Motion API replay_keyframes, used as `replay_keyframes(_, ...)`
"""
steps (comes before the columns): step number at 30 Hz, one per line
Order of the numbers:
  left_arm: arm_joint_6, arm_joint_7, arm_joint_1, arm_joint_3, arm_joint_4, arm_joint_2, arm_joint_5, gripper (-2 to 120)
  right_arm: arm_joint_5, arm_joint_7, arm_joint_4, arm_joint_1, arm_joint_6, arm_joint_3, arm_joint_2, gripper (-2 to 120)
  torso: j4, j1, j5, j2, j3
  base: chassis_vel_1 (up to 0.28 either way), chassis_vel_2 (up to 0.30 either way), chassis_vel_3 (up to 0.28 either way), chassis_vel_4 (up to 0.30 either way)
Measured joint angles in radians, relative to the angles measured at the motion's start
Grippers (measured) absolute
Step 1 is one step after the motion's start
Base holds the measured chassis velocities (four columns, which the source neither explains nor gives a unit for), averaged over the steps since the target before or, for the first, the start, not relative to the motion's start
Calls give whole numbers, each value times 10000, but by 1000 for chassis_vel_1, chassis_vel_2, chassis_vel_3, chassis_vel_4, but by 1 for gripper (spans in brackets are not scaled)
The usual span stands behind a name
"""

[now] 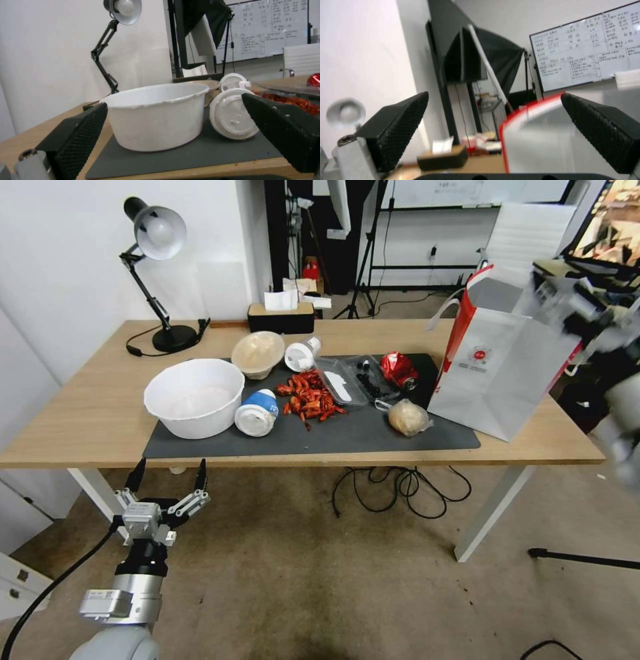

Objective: Pick up the food delivery bag from the floor and place it on the table.

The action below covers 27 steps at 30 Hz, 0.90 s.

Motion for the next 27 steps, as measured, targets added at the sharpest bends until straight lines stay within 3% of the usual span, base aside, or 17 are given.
replay_keyframes(4,0,9,10,-56,-6,29,6,100,-2307,-253,390,-2094,1052,-277,1204,100,-1,-1,3,0,0,0,0,0,0)
replay_keyframes(10,0,9,-38,-65,95,80,1,100,-4391,-5,284,-3728,2183,-725,2420,100,1,-1,1,0,0,0,0,0,0)
replay_keyframes(16,12,-14,-107,-11,196,63,40,100,-5441,83,-8,-4556,2920,-1289,3259,100,-1,-1,1,1,0,0,0,0,0)
replay_keyframes(27,143,-142,-138,16,206,56,-24,100,-6379,424,-371,-4800,3113,-1804,3692,100,0,-1,3,0,1,0,0,0,0)
